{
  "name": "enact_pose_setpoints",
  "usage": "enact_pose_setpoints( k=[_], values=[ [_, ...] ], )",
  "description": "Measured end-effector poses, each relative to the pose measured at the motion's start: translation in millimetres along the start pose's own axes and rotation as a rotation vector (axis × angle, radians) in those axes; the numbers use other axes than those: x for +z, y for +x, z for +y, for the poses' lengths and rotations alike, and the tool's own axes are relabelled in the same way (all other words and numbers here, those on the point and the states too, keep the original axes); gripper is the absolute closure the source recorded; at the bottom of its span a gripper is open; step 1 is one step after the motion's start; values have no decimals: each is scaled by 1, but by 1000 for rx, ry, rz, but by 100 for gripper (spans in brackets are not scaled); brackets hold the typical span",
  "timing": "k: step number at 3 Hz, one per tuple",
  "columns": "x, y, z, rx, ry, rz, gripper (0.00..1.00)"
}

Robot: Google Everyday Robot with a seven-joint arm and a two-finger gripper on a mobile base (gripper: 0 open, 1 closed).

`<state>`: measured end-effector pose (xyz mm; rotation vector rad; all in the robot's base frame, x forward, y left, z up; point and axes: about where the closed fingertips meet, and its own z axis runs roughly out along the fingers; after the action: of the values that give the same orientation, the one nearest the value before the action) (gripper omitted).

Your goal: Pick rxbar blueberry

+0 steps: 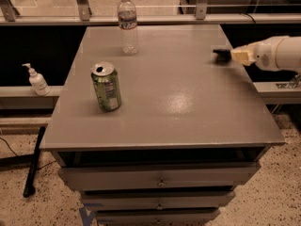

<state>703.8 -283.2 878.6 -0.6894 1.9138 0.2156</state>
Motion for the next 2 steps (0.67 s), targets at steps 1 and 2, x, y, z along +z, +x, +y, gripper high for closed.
enact_pose_setpoints(
  k=[1,2],
  values=[
    [-84,-109,15,-131,-8,-257,100],
    [-117,-149,27,-182,-28,-349,100]
  ],
)
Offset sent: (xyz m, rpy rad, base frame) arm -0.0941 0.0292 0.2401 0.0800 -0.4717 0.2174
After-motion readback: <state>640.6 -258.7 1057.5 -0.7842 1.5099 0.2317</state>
